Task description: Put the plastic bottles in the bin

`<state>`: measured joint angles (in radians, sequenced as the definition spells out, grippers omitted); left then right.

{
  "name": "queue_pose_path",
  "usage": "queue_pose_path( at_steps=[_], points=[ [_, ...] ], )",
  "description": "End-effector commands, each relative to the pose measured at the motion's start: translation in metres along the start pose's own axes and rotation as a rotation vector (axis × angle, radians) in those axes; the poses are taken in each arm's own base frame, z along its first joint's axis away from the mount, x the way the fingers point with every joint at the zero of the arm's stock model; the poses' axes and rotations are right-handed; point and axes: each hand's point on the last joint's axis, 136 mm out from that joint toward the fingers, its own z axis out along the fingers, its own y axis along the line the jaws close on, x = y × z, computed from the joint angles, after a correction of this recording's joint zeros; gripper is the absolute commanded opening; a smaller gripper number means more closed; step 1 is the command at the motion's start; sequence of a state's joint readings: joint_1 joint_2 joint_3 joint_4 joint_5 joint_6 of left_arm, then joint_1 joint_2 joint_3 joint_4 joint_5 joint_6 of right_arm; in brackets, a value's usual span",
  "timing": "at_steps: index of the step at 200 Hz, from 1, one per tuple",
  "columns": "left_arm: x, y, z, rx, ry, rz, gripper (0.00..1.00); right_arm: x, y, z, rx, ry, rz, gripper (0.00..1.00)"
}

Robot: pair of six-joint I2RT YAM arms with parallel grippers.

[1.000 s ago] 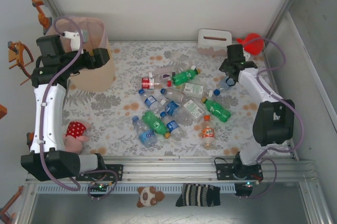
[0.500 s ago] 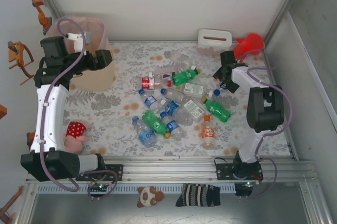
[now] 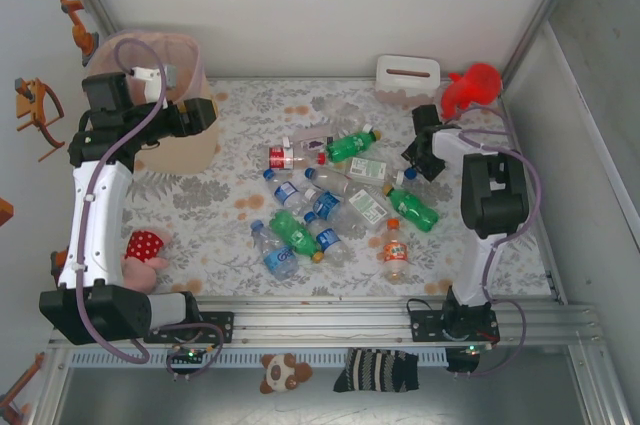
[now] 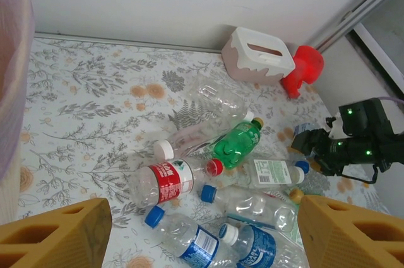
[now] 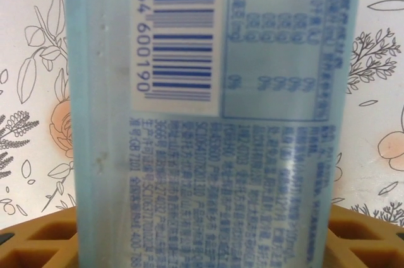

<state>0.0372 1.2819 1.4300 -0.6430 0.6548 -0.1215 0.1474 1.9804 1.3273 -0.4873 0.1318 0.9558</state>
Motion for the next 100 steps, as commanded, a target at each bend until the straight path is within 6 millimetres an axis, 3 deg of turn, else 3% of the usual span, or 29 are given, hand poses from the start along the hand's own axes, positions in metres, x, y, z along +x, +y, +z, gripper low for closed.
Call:
queue_pose_path(
  at_steps=[1, 40, 100],
  points=[
    [0.000, -0.010, -0.003, 0.029, -0.014, 0.017, 0.77, -0.002, -0.006, -0.007, 0.017, -0.036, 0.006, 0.57],
    [0.000, -0.013, -0.004, 0.032, -0.015, 0.023, 0.77, -0.010, -0.011, -0.027, 0.025, -0.085, -0.037, 0.51],
    [0.000, -0.021, -0.003, 0.052, -0.020, 0.042, 0.76, -0.022, 0.007, -0.092, -0.136, -0.184, -0.365, 0.52]
  ],
)
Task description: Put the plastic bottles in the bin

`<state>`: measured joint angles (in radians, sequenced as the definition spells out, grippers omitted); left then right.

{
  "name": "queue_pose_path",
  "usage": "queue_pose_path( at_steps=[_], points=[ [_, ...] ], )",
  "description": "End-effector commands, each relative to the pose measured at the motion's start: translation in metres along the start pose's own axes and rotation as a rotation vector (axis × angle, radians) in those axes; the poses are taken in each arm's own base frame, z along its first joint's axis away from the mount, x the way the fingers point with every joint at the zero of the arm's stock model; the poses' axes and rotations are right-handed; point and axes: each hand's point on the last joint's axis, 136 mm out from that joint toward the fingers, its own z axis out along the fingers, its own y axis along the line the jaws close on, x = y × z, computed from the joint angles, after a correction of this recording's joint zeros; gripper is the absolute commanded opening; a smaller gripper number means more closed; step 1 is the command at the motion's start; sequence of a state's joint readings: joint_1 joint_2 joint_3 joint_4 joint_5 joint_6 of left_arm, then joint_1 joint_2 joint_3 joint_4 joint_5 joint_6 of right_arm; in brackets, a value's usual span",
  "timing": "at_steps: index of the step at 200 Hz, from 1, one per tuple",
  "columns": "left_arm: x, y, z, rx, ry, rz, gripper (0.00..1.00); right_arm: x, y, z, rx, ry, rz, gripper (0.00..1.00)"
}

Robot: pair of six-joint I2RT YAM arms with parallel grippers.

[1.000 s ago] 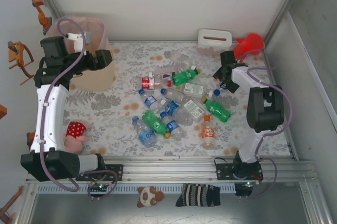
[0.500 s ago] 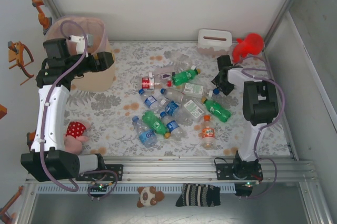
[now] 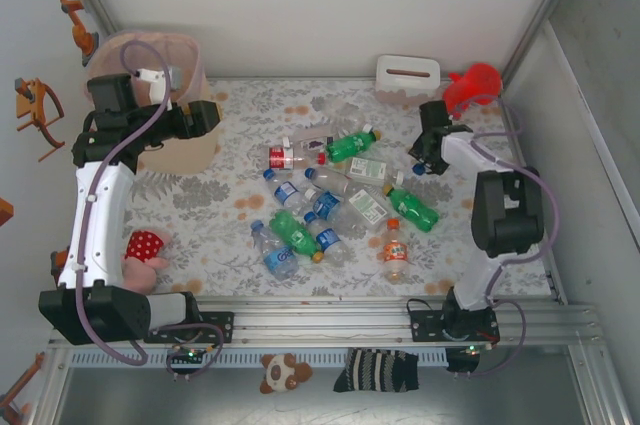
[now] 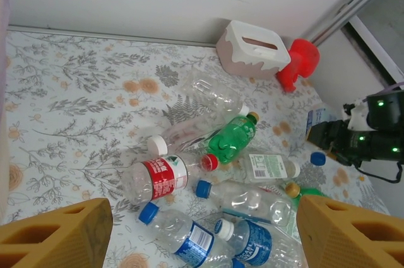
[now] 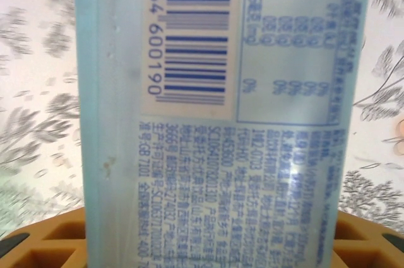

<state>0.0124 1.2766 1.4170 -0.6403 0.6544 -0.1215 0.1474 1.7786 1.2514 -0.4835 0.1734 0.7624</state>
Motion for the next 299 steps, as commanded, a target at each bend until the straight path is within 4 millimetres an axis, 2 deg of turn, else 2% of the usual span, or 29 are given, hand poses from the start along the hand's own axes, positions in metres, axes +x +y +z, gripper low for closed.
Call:
queue_pose_path(
  at_steps=[1, 20, 51, 91, 122, 158, 201, 218, 242, 258, 299],
  points=[
    [-0.005, -0.014, -0.007, 0.034, -0.035, 0.034, 0.76, -0.010, 0.010, -0.033, -0.082, -0.067, -0.198, 0.52],
    [-0.004, -0.019, -0.005, 0.055, -0.031, 0.045, 0.76, -0.007, 0.031, -0.057, -0.209, -0.086, -0.364, 0.50],
    [-0.004, -0.026, -0.003, 0.074, -0.025, 0.056, 0.76, -0.005, 0.056, -0.092, -0.303, -0.191, -0.644, 0.46],
    [-0.001, -0.038, 0.001, 0.113, -0.011, 0.084, 0.76, 0.021, 0.088, -0.128, -0.402, -0.341, -1.103, 0.45],
    [0.007, -0.054, 0.007, 0.161, 0.025, 0.130, 0.76, 0.040, 0.106, -0.147, -0.309, -0.472, -1.454, 0.48],
    [0.030, -0.080, 0.013, 0.228, 0.112, 0.242, 0.75, 0.072, 0.130, -0.175, -0.193, -0.685, -1.860, 0.47],
    [0.066, -0.107, 0.020, 0.268, 0.245, 0.390, 0.76, 0.096, 0.163, -0.228, -0.094, -0.973, -2.060, 0.46],
    [0.083, -0.116, 0.020, 0.271, 0.309, 0.477, 0.76, 0.111, 0.169, -0.242, -0.072, -1.067, -2.144, 0.45],
    [0.102, -0.129, 0.019, 0.288, 0.374, 0.576, 0.78, 0.129, 0.172, -0.260, -0.046, -1.186, -2.232, 0.38],
    [0.112, -0.136, 0.016, 0.300, 0.400, 0.632, 0.79, 0.139, 0.172, -0.269, -0.026, -1.255, -2.279, 0.38],
    [0.128, -0.159, 0.009, 0.374, 0.420, 0.719, 0.82, 0.159, 0.172, -0.277, 0.057, -1.384, -2.384, 0.34]
  ],
)
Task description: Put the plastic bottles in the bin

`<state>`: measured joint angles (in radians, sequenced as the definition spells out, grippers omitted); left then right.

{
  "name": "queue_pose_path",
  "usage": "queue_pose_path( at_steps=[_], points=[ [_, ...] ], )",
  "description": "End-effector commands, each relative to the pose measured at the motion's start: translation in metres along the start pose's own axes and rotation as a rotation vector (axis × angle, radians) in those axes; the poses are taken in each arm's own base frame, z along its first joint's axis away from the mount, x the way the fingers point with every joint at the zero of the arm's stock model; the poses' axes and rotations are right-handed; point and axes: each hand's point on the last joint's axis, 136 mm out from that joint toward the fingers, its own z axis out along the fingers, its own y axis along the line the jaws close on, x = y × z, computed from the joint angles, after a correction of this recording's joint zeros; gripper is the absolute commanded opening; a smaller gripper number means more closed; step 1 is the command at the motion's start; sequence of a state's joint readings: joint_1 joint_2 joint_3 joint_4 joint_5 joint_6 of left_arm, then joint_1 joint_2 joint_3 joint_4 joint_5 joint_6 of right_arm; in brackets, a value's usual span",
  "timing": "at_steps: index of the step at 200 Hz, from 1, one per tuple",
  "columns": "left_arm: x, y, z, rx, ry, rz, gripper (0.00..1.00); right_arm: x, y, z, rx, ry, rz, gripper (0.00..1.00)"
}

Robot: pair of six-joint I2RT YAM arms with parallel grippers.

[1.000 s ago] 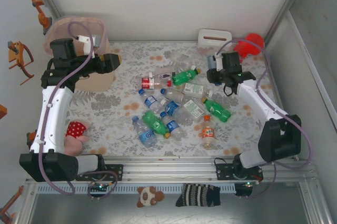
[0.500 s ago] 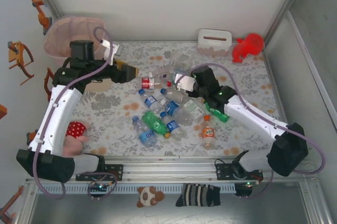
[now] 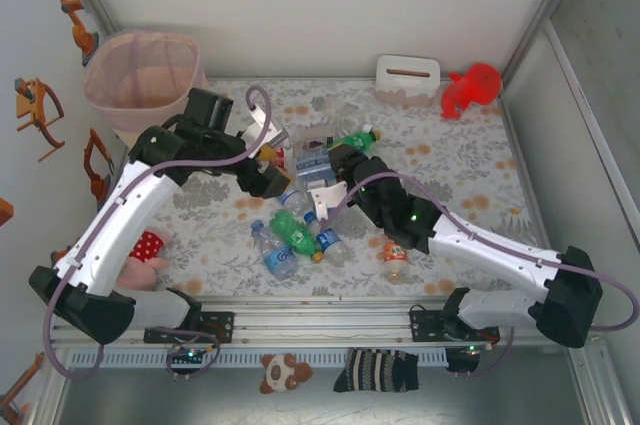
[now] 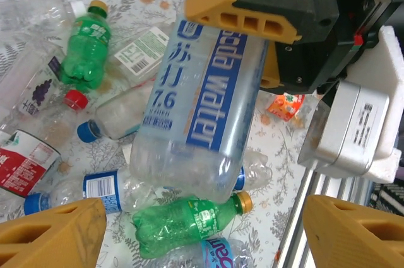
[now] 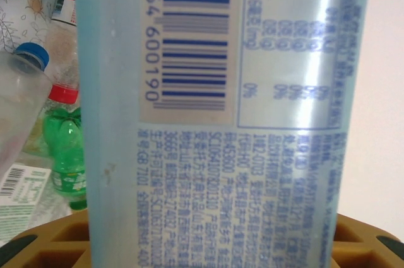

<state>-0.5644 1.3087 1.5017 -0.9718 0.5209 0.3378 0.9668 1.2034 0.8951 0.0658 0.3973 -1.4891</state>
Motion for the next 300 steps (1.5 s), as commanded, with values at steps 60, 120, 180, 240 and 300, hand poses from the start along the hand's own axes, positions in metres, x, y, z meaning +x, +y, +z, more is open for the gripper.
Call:
queue_pose_path(
  at_steps=[60, 120, 180, 240, 300],
  points=[
    [0.002, -0.025, 0.012, 0.016, 0.074, 0.188, 0.84, -0.028, -0.027, -0.022, 0.132, -0.033, -0.224, 0.35],
    [0.005, -0.032, 0.032, 0.069, 0.126, 0.229, 0.76, -0.045, -0.030, -0.030, 0.147, -0.072, -0.263, 0.35],
    [0.014, -0.049, 0.042, 0.186, 0.166, 0.225, 0.69, -0.052, -0.033, -0.032, 0.161, -0.092, -0.271, 0.35],
    [0.019, -0.055, 0.042, 0.226, 0.190, 0.234, 0.52, -0.057, -0.033, -0.033, 0.165, -0.102, -0.274, 0.36],
    [0.022, -0.051, 0.042, 0.202, 0.212, 0.234, 0.48, -0.055, -0.028, -0.035, 0.147, -0.104, -0.254, 0.60]
  ],
)
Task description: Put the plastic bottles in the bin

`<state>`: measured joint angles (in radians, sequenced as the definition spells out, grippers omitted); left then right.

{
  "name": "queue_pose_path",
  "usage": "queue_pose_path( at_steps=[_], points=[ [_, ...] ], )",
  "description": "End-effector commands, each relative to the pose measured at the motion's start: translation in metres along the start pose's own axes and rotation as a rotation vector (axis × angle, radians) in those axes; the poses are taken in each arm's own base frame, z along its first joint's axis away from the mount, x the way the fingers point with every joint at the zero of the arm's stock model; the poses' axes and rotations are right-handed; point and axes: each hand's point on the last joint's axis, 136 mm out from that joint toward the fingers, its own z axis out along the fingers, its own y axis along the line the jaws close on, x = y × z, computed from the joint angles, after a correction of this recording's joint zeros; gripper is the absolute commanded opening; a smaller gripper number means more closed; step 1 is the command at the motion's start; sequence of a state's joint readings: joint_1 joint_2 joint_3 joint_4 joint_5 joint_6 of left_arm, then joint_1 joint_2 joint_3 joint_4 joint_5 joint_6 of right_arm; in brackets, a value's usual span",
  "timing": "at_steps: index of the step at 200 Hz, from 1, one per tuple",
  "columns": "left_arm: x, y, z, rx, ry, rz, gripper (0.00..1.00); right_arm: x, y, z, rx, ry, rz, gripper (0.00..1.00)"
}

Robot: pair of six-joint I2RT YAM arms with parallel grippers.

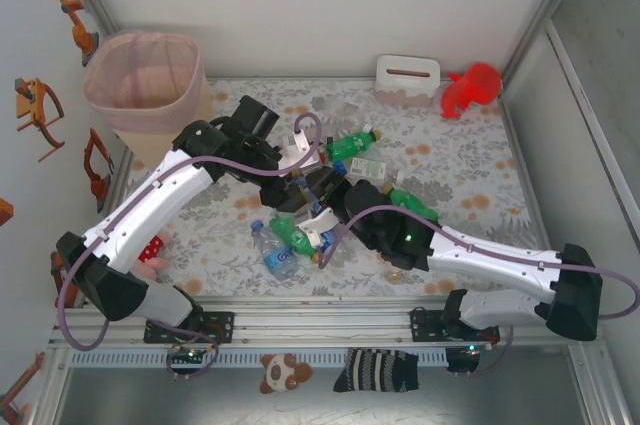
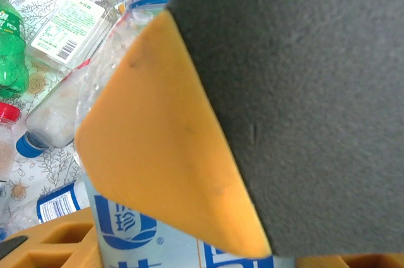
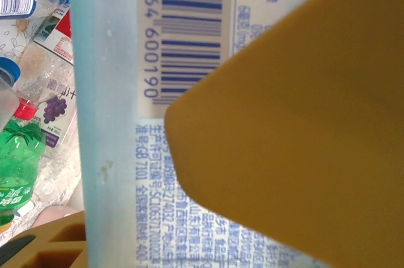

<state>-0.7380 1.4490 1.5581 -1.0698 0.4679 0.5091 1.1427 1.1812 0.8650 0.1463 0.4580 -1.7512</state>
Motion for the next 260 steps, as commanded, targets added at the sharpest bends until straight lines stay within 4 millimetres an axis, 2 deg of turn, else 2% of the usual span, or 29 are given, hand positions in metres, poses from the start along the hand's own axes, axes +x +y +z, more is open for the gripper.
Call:
queue_pose_path(
  at_steps=[1, 19, 24, 27, 74, 98, 116, 140, 164, 175, 205, 229, 260],
  points=[
    [0.002, -0.015, -0.003, 0.067, 0.017, 0.029, 0.48, 0.004, -0.017, -0.008, 0.051, 0.003, 0.021, 0.60],
    [0.003, -0.012, -0.003, 0.054, 0.027, 0.028, 0.47, 0.005, -0.015, -0.014, 0.040, -0.005, 0.046, 0.68],
    [0.003, -0.012, -0.003, 0.048, 0.028, 0.029, 0.47, 0.006, -0.014, -0.016, 0.033, -0.002, 0.054, 0.80],
    [0.003, -0.011, -0.004, 0.043, 0.027, 0.031, 0.46, 0.007, -0.013, -0.017, 0.027, 0.000, 0.058, 0.83],
    [0.006, 0.003, -0.013, -0.031, 0.035, 0.027, 0.46, 0.023, 0.001, -0.038, -0.054, 0.036, 0.208, 0.87],
    [0.004, 0.020, -0.022, -0.096, 0.018, -0.009, 0.46, 0.030, 0.007, -0.051, -0.139, 0.022, 0.467, 0.86],
    [0.001, 0.035, -0.032, -0.151, -0.016, -0.041, 0.46, 0.038, 0.007, -0.052, -0.145, 0.054, 0.680, 0.86],
    [-0.003, 0.057, -0.049, -0.253, -0.069, -0.087, 0.46, 0.060, 0.005, -0.050, -0.112, 0.169, 0.985, 0.86],
    [-0.010, 0.087, -0.076, -0.430, -0.130, -0.125, 0.47, 0.088, 0.009, -0.049, -0.075, 0.327, 1.251, 0.86],
    [-0.014, 0.097, -0.091, -0.485, -0.169, -0.145, 0.47, 0.097, 0.014, -0.051, -0.063, 0.380, 1.327, 0.86],
    [-0.022, 0.128, -0.137, -0.668, -0.269, -0.195, 0.49, 0.114, 0.012, -0.063, -0.006, 0.443, 1.503, 0.86],
    [-0.027, 0.148, -0.175, -0.764, -0.350, -0.249, 0.50, 0.126, 0.012, -0.070, 0.018, 0.478, 1.598, 0.85],
    [-0.027, 0.176, -0.217, -0.856, -0.418, -0.319, 0.51, 0.131, 0.016, -0.076, 0.014, 0.509, 1.601, 0.86]
  ],
)
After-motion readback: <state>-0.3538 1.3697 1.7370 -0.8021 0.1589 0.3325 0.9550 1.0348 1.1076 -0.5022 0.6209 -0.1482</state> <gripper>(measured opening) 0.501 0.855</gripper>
